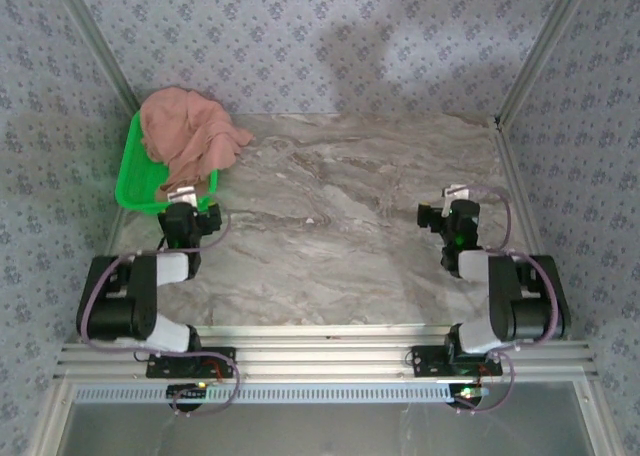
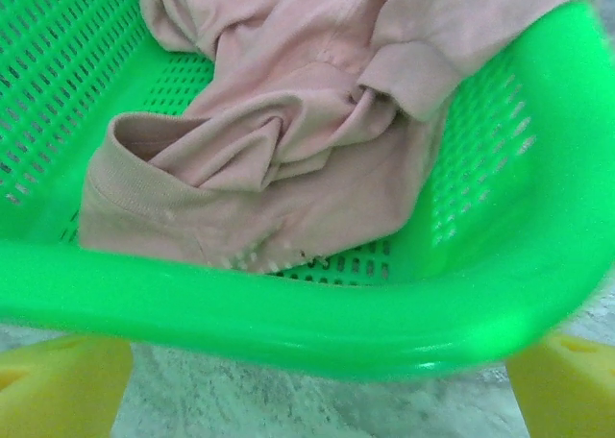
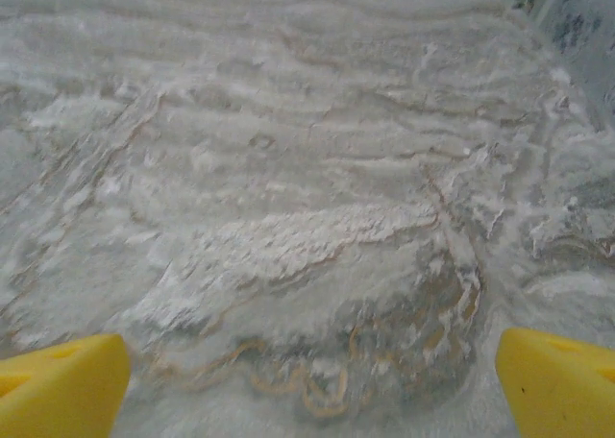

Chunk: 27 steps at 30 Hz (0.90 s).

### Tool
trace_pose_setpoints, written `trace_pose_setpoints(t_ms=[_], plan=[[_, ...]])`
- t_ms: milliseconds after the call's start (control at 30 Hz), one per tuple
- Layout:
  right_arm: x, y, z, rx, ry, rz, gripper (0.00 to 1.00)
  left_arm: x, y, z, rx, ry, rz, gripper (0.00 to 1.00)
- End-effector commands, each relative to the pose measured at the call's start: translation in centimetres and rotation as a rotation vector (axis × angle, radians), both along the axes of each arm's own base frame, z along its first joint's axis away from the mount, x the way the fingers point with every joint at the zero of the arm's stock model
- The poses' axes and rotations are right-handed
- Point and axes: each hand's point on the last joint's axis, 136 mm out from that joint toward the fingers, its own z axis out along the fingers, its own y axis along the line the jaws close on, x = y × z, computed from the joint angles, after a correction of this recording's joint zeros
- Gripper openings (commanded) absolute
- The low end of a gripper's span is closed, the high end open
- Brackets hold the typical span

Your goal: Fold and stack the t-shirts

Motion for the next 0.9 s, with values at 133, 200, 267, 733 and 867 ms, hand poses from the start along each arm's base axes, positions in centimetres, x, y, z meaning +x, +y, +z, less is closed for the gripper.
trace_pose_setpoints(t_ms=[133, 200, 267, 733, 867], plan=[[-4.7, 2.6, 7.0, 0.101, 0.056, -0.008, 1.0, -4.6, -2.4, 12.1, -0.112, -0.114, -0.033, 1.0], [-6.4, 3.5, 8.6, 0.153, 0.055, 0.019, 1.0, -7.0, -2.8, 13.3, -0.171, -0.106, -0.035, 1.0], [-8.2, 4.6, 9.7, 0.213, 0.068, 0.058, 1.0, -9.5, -2.7, 14.8, -0.217, -0.114, -0.018, 1.0], [-10.9, 12.1, 16.1, 0.449, 0.184, 0.352, 1.0, -5.8, -4.5, 20.5, -0.506, 0.275, 0.02, 1.0], [-10.3, 16.2, 18.4, 0.492, 0.252, 0.469, 1.0, 0.0, -2.5, 18.3, -0.729, 0.369, 0.104, 1.0]])
